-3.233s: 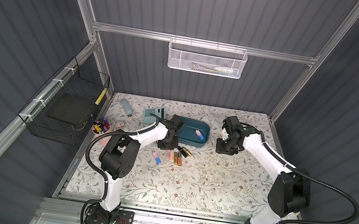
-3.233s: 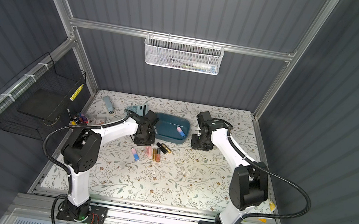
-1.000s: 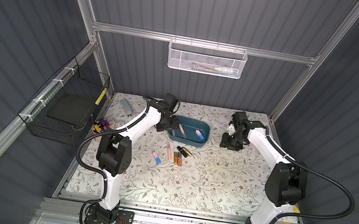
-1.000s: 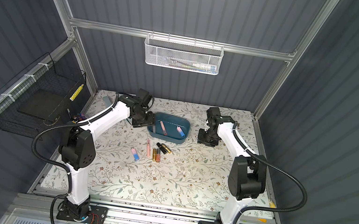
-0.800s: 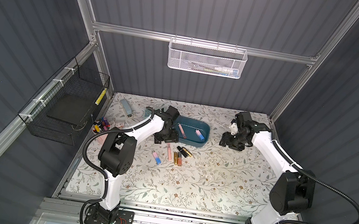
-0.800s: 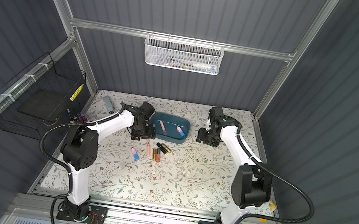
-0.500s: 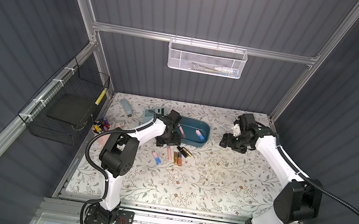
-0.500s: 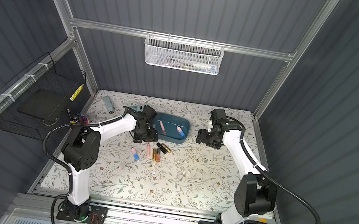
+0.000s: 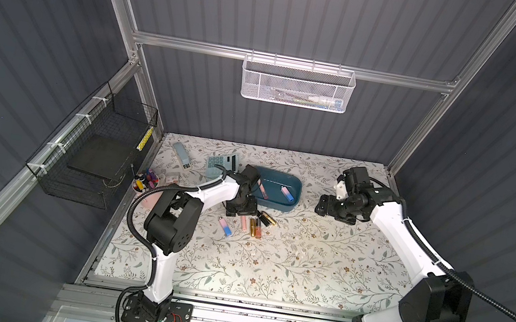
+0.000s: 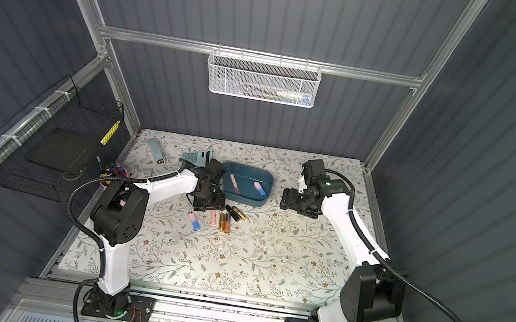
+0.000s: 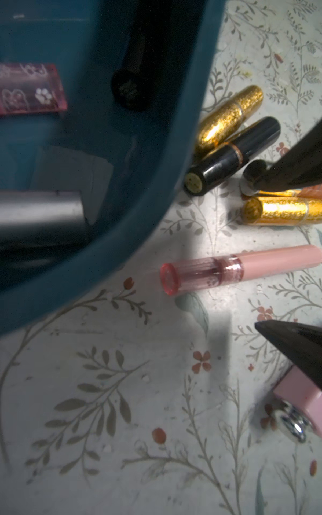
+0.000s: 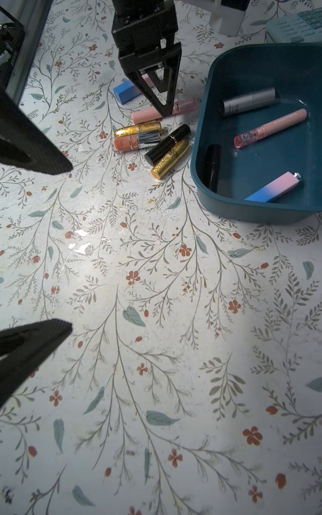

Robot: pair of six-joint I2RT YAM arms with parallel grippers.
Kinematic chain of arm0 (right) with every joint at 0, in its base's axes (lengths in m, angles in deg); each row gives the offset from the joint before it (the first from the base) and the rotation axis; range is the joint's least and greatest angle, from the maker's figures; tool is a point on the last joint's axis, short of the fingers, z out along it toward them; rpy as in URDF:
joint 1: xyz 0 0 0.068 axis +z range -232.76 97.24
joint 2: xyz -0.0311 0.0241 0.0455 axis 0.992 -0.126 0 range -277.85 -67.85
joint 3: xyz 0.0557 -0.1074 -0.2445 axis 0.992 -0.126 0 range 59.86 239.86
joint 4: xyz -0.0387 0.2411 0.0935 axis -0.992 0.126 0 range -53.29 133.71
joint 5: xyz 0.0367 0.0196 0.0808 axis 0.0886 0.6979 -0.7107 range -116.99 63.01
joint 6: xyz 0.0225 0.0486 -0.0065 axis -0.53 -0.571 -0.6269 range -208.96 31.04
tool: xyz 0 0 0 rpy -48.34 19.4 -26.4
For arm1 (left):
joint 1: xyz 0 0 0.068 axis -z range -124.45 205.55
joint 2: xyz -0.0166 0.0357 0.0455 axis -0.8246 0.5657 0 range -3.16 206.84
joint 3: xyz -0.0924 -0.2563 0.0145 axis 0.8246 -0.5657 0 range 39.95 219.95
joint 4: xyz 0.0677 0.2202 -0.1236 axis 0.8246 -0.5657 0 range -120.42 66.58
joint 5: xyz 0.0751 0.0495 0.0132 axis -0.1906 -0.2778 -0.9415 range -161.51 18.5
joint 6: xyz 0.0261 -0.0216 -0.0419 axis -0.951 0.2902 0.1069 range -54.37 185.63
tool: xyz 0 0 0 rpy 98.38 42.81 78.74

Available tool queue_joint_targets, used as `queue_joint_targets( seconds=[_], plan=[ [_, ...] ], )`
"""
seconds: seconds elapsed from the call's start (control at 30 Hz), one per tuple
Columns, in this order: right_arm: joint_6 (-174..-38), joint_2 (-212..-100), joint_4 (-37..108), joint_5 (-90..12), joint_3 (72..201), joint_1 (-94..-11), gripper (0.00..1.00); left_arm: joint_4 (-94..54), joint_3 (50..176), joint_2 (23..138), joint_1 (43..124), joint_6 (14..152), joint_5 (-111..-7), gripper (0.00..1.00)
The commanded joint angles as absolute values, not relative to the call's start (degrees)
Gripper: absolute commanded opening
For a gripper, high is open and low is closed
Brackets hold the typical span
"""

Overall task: Put the lipstick into the storage box
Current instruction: Pick up the lipstick at the center of the board.

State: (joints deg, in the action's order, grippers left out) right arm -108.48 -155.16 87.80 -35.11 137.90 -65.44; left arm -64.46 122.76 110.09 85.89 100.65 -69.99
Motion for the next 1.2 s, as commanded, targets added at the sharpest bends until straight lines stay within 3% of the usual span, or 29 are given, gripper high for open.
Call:
queue_joint_targets(
  seconds=[0.0,0.4,0.53,0.73,0.97,1.0,1.17],
  plan=[
    [-109.2,-155.11,89.68,-36.12,140.63,-64.02,0.84,-64.4,121.8,111.9,86.4,101.32,-69.05,0.66],
    [-109.35,-156.31,91.78,-36.17,146.03,-62.73,0.87,-64.02,118.16,113.78,86.48,101.34,-68.87,0.55],
    [-109.27,-156.7,91.87,-35.89,146.14,-62.73,0.88,-64.02,118.3,114.42,86.49,100.97,-69.0,0.43],
    [-108.93,-157.49,92.25,-35.25,146.86,-62.73,0.88,-64.59,119.37,115.83,86.44,100.18,-69.31,0.39],
    [-108.38,-158.12,92.86,-34.24,147.39,-62.78,0.89,-65.56,120.45,117.64,86.48,99.32,-69.66,0.25],
    [-108.38,-158.12,92.82,-34.08,147.4,-62.75,0.89,-65.75,120.45,117.82,86.44,99.22,-69.79,0.18],
    [-108.21,-158.37,92.91,-33.63,147.31,-62.74,0.9,-67.46,123.24,118.37,86.48,98.63,-70.35,0.13]
  ],
)
